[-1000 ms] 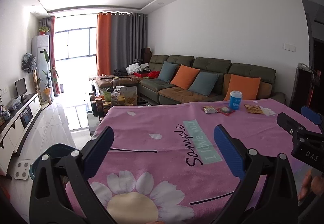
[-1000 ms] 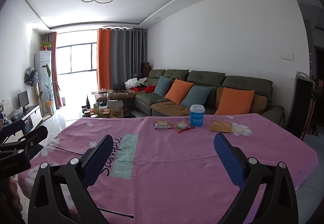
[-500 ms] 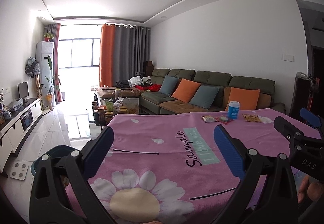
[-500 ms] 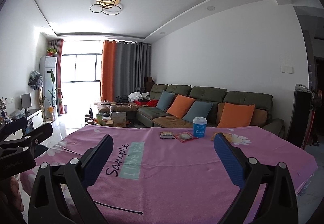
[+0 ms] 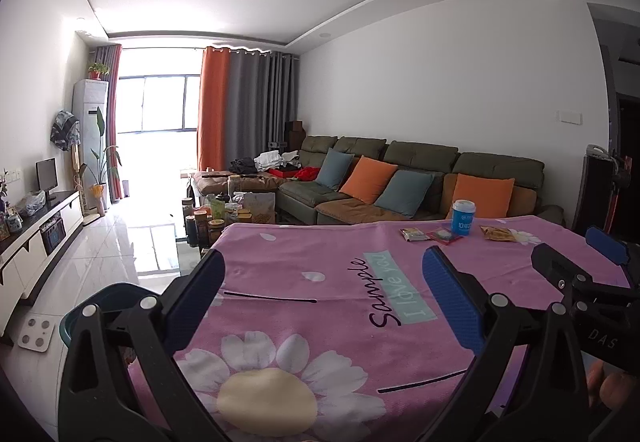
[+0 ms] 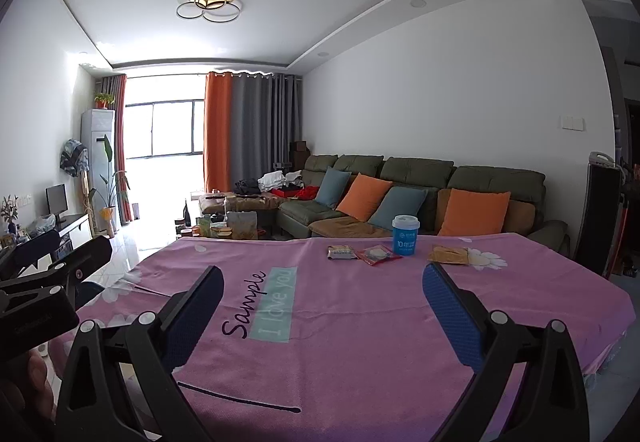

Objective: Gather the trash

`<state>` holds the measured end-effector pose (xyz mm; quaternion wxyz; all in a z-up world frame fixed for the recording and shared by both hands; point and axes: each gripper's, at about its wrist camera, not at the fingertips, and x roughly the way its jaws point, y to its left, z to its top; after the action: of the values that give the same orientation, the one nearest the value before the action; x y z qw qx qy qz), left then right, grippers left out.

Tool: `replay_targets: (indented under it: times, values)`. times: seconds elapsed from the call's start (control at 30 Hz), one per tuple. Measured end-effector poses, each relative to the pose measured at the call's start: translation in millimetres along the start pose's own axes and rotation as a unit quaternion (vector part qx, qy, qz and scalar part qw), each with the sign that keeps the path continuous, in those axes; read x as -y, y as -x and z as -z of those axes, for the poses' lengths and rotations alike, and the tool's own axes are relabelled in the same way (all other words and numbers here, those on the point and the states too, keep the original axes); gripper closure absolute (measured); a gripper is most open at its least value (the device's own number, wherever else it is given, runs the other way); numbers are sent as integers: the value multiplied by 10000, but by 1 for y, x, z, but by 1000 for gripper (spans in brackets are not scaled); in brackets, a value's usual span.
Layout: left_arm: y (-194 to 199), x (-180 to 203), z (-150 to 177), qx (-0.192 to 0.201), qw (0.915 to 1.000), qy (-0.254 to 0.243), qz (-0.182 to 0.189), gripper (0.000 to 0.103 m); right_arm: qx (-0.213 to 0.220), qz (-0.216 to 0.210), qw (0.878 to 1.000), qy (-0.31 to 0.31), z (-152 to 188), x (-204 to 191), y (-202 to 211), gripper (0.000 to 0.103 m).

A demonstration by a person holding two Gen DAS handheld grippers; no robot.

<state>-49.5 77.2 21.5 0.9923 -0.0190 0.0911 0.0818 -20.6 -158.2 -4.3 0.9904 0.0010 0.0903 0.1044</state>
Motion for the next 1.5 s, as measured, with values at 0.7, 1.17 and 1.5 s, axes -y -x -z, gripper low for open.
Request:
replay_targets:
  times: [0.7,1.17,1.5]
  values:
    - [-7,6,4,-56,9998,-171,94,6,-51,21,10000,34,1,0,-3,7]
    - [-8,9,5,-71,9996,-207,166,6,-56,29,10000,75,-1,-1,-5,7]
    - [-8,6,7,-132,9993,-74,336,6,-107,54,9999,90,-1,-1,-5,7]
